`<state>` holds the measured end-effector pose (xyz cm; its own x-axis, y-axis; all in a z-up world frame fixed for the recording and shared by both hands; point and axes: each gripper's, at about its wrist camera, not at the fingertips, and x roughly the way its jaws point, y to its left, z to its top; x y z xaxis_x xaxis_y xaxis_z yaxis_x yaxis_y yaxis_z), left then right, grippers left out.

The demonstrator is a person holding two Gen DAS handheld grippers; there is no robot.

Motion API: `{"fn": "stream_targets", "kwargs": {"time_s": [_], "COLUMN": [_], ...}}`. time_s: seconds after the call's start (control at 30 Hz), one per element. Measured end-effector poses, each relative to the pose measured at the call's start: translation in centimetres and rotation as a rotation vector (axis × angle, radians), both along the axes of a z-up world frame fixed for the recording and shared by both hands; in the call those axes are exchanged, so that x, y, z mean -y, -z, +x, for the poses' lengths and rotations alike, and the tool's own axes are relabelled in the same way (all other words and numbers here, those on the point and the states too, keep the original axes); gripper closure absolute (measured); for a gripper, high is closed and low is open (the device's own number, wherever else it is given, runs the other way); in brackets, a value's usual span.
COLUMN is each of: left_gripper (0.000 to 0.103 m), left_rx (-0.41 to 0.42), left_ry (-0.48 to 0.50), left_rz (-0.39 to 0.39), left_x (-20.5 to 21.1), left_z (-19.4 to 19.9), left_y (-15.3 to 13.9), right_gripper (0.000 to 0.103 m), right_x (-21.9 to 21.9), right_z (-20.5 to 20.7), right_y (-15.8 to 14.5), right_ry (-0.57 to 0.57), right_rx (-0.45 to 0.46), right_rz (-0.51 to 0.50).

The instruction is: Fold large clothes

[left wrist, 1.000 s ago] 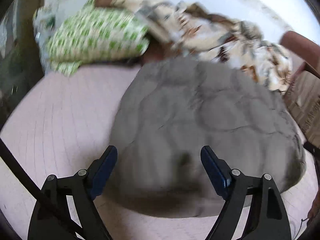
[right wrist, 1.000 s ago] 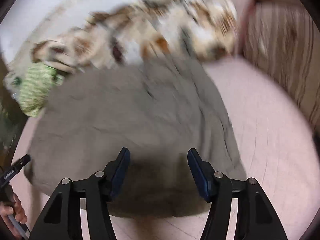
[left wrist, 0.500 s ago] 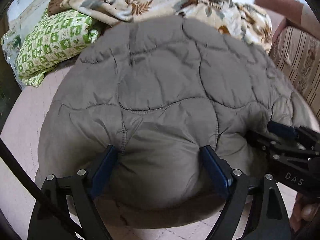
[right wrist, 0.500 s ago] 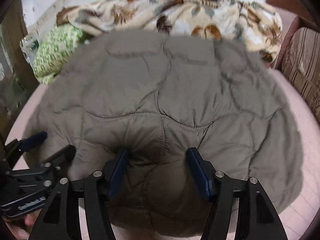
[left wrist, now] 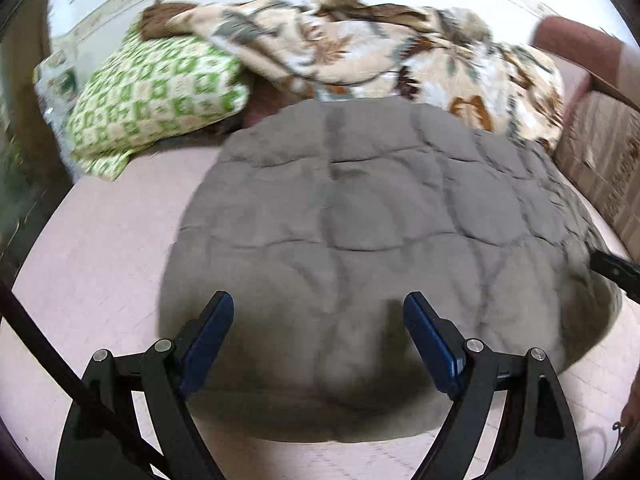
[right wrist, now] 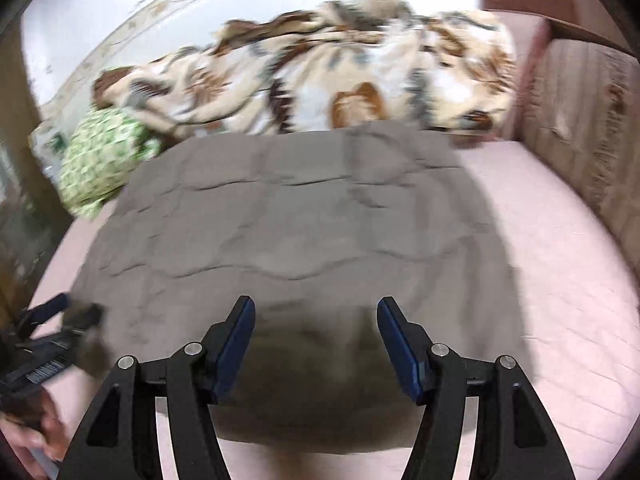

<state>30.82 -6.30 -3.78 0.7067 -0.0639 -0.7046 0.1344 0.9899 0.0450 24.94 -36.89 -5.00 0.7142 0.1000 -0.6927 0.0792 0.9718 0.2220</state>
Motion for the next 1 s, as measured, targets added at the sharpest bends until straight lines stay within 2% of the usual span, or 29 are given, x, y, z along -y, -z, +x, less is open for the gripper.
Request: {"fn": "stream_targets", "kwargs": {"time_s": [0.17, 0.33, 0.53, 0.6, 0.67, 0.8, 0.9, 1.0], "left_gripper": [0.016, 0.014, 0.016, 0.016, 0.016, 0.016, 0.016, 0.014], "left_rx": [-0.114, -0.136, -0.126, -0.113, -0.098, -0.110, -0.173, -0.220], "left_ry": [-0.060, -0.060, -0.060, -0.057, -0.079, -0.125, -0.149, -0.156], "left_rz": [-0.060, -0.014, -0.043, -0.065, -0.052, -0.028, -0.040, -0.085], "left_x": [-1.8, -1.1, -1.6, -2.1, -2.8, -4.7, -5.9, -6.7], "left_z": [2.0, 2.5, 2.2, 1.8, 1.5, 1.4, 1.9, 2.6], "left_y": [2.1, 3.1, 2.2, 1.2, 0.6, 0.7, 2.0, 3.0], "right_gripper": [0.036, 0.035, 0.033, 0.033, 0.033, 0.033, 0.033, 0.032], "right_x": [3.1, 4.0, 3.8, 3.8, 4.0, 4.2, 4.5, 4.8], "right_z": [0.7, 1.5, 1.8, 1.1, 0.2, -1.1, -1.1, -0.1], "right_y": [2.8, 4.9, 4.9, 4.2, 2.7, 1.0, 2.1, 4.7], "right_ry": [0.083, 0.086, 0.083, 0.084, 0.083, 0.104, 0.114, 0.109], "right_rx": [-0.109, -0.170, -0.173, -0.150, -0.110, -0.072, -0.113, -0.186], "right_rz": [0.063, 0.138, 0.143, 0.141, 0.153, 0.067, 0.042, 0.104]}}
